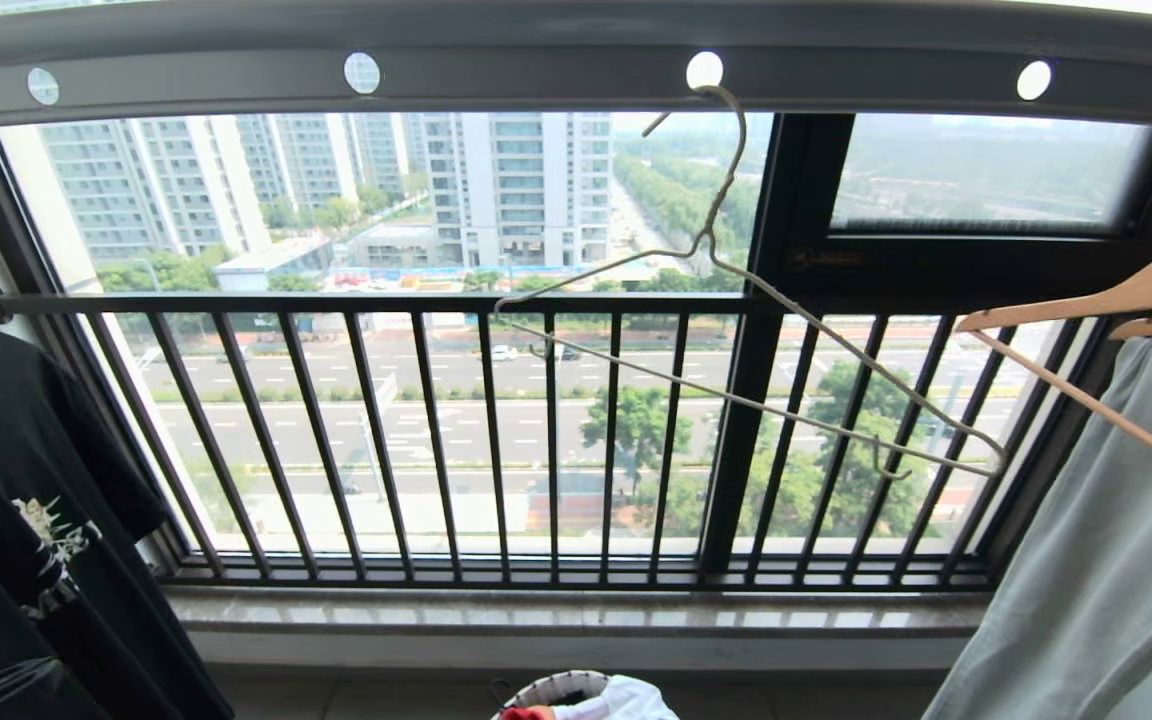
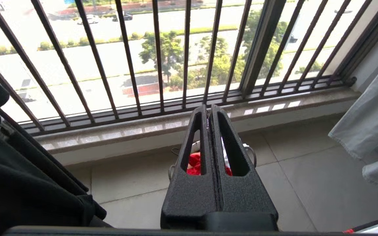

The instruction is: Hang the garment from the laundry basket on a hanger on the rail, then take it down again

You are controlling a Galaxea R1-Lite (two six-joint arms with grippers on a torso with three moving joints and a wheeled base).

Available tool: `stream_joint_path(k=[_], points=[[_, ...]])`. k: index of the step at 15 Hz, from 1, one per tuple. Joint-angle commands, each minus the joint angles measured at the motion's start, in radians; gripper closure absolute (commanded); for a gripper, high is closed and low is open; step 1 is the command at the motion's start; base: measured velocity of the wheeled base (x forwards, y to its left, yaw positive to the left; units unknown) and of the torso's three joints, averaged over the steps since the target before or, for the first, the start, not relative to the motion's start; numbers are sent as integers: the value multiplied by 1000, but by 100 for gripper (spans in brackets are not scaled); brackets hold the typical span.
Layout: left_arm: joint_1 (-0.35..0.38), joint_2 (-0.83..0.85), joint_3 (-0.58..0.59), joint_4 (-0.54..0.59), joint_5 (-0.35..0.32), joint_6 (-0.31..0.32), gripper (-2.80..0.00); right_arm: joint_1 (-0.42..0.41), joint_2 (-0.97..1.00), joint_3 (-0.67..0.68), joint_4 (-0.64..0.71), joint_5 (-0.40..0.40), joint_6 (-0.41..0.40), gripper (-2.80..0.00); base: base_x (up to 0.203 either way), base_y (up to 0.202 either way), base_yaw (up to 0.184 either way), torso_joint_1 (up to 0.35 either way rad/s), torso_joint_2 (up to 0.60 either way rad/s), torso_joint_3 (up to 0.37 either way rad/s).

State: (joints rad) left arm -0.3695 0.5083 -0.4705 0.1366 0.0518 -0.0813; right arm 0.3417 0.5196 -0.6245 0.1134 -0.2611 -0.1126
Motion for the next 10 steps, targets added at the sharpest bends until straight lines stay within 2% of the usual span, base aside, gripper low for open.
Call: stream_joint_path(k=[1, 4, 6, 8, 10], points=[[108, -162, 33, -3, 9, -36, 0, -82, -54, 115, -2, 2, 8, 0, 0, 0, 0, 0, 0, 0], [240, -220, 51, -14, 28, -75, 0, -171, -131, 222, -2, 3, 68, 0, 0, 0, 0, 0, 0, 0], [246, -225, 68, -82, 162, -109, 0, -188, -176, 267, -2, 0, 98, 0, 0, 0, 0, 0, 0, 0], [246, -226, 62, -106, 262, -110, 0, -243, -197, 283, -1, 2, 103, 0, 0, 0, 0, 0, 0, 0], [271, -226, 61, -110, 265, -72, 0, -262, -234, 286, 2, 3, 102, 0, 0, 0, 0, 0, 0, 0]])
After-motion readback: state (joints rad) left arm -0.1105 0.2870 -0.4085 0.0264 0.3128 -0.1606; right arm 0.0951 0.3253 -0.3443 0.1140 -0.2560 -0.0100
